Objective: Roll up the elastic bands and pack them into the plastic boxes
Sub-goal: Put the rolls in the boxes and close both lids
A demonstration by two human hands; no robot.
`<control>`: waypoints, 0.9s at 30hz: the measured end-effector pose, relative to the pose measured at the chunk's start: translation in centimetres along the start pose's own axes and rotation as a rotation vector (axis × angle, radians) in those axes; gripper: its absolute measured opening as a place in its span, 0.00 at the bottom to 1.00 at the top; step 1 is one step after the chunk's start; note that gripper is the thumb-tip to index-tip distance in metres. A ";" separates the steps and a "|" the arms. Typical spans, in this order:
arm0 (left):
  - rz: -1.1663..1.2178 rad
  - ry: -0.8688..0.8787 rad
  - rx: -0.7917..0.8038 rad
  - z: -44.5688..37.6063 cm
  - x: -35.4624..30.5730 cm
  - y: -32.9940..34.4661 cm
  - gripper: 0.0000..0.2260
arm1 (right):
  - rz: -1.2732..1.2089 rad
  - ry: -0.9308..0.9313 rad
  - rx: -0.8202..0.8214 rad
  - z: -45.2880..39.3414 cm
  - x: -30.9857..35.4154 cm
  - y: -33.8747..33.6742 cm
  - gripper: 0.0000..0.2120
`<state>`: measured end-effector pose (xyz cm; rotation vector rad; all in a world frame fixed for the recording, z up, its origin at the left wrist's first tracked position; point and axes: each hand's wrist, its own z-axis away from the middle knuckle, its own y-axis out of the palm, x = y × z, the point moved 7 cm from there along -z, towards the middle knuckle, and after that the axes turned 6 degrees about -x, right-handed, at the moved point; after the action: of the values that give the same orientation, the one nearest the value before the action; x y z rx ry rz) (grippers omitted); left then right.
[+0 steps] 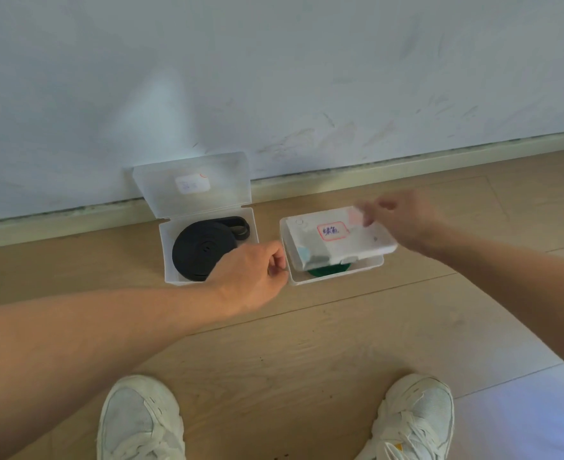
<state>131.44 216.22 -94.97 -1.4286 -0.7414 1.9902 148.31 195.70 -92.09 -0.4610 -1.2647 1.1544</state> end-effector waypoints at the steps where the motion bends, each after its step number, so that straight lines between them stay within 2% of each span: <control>1: 0.005 -0.012 0.018 0.1 0.1 0.2 0.03 | 0.141 -0.144 0.053 0.7 0.6 0.6 0.26; 4: 0.018 -0.039 0.064 0.4 0.4 1.0 0.05 | 0.357 -0.460 0.195 3.2 1.8 3.8 0.27; 7: 0.025 -0.047 0.090 0.5 0.5 1.5 0.07 | 0.492 -0.646 0.205 4.9 2.3 6.1 0.23; 10: 0.028 -0.047 0.091 0.7 0.5 1.7 0.06 | 0.564 -0.728 0.191 5.9 2.5 7.3 0.18; 14: 0.038 -0.020 0.059 0.7 0.5 1.2 0.06 | 0.689 -0.775 0.149 6.1 2.3 8.9 0.21; 16: 0.070 0.010 -0.007 0.6 0.4 0.1 0.06 | 0.770 -0.801 0.081 5.9 2.9 9.4 0.20; 18: 0.116 0.011 -0.128 0.5 0.9 -2.0 0.06 | 0.812 -0.760 0.027 4.9 3.5 9.4 0.13; 22: 0.221 -0.153 -0.361 0.7 5.0 -6.0 0.03 | 0.729 -0.522 0.100 1.1 5.4 7.5 0.06; 24: 0.185 -0.196 -0.434 1.6 7.5 -7.1 0.05 | 0.477 -0.379 0.210 -0.4 7.1 6.9 0.08; 26: 0.182 -0.251 -0.511 2.9 10.2 -7.7 0.10 | 0.153 -0.273 0.184 -1.4 9.5 6.4 0.08; 27: 0.207 -0.305 -0.545 3.6 11.8 -7.9 0.11 | 0.030 -0.232 0.150 -1.8 10.7 6.3 0.11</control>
<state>125.91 229.81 -95.80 -1.5582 -1.4056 2.3080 146.05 208.05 -92.45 -0.2398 -1.3614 1.3464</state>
